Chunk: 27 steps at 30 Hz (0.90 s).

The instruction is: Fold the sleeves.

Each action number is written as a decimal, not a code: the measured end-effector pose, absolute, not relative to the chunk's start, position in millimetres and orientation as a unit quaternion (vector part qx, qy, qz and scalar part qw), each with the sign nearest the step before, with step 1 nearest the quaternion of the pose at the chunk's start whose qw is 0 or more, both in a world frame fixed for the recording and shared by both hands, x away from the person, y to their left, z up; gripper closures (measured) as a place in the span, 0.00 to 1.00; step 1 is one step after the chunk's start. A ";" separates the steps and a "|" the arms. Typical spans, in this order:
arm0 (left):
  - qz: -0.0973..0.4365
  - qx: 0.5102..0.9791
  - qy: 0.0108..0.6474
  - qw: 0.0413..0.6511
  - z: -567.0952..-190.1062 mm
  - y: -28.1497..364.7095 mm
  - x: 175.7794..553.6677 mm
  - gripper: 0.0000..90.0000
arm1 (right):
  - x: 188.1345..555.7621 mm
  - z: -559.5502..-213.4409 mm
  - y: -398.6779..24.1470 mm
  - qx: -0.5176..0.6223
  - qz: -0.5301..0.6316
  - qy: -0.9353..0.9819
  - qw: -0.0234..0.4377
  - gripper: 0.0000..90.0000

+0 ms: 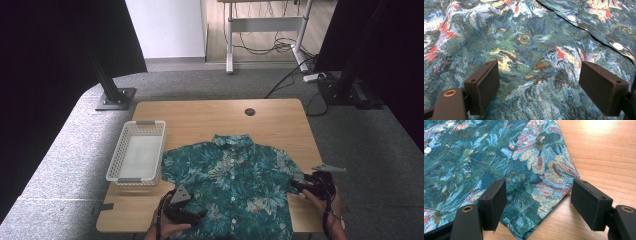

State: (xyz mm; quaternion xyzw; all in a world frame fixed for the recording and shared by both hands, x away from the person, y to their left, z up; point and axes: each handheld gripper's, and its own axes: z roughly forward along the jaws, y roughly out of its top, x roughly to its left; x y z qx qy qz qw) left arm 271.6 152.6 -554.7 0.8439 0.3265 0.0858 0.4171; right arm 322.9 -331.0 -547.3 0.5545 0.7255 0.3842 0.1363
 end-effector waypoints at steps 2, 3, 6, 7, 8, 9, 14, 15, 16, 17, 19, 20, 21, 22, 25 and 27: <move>0.086 0.844 0.327 0.417 -554.7 153.0 271.8 0.18 | 324.2 -547.8 -332.0 0.556 0.383 0.725 0.137 0.31; 0.086 0.843 0.327 0.418 -554.8 153.1 271.8 0.18 | 325.5 -548.4 -333.7 0.558 0.389 0.721 0.130 0.31; 0.085 0.843 0.327 0.418 -554.8 153.5 272.0 0.18 | 328.9 -550.0 -338.6 0.568 0.389 0.715 0.125 0.31; 0.085 0.843 0.327 0.418 -554.8 153.6 272.0 0.18 | 330.1 -550.7 -339.8 0.568 0.388 0.715 0.124 0.32; 0.085 0.843 0.327 0.418 -554.8 153.6 271.9 0.18 | 331.5 -550.4 -340.6 0.570 0.386 0.714 0.123 0.32; 0.085 0.844 0.327 0.418 -554.8 153.6 271.9 0.18 | 331.5 -550.4 -340.6 0.570 0.386 0.714 0.123 0.32; 0.086 0.844 0.326 0.417 -554.8 153.5 271.7 0.18 | 337.4 -549.7 -341.0 0.571 0.380 0.717 0.126 0.34; 0.086 0.844 0.326 0.417 -554.9 153.5 271.7 0.18 | 337.4 -549.7 -341.0 0.571 0.380 0.717 0.126 0.34; 0.086 0.844 0.326 0.418 -554.9 153.6 271.7 0.18 | 338.4 -549.8 -341.1 0.570 0.380 0.717 0.127 0.34; 0.086 0.844 0.326 0.418 -554.9 153.7 271.8 0.18 | 339.2 -549.6 -340.9 0.569 0.378 0.719 0.129 0.35; 0.086 0.844 0.326 0.418 -554.9 153.7 271.8 0.18 | 341.6 -549.5 -339.4 0.568 0.372 0.721 0.137 0.38; 0.086 0.844 0.326 0.418 -554.9 153.7 271.8 0.18 | 341.6 -549.5 -339.4 0.568 0.372 0.721 0.137 0.38; 0.086 0.844 0.326 0.418 -554.9 153.6 271.6 0.18 | 342.3 -549.3 -339.0 0.570 0.370 0.720 0.139 0.41; 0.086 0.844 0.326 0.418 -555.0 153.4 271.5 0.18 | 342.8 -549.2 -338.6 0.571 0.369 0.720 0.141 0.44; 0.087 0.844 0.326 0.417 -555.0 153.3 271.2 0.18 | 343.0 -548.5 -335.8 0.569 0.359 0.724 0.151 0.56; 0.087 0.844 0.325 0.417 -555.0 153.3 271.0 0.18 | 342.6 -547.3 -333.0 0.565 0.347 0.731 0.159 0.66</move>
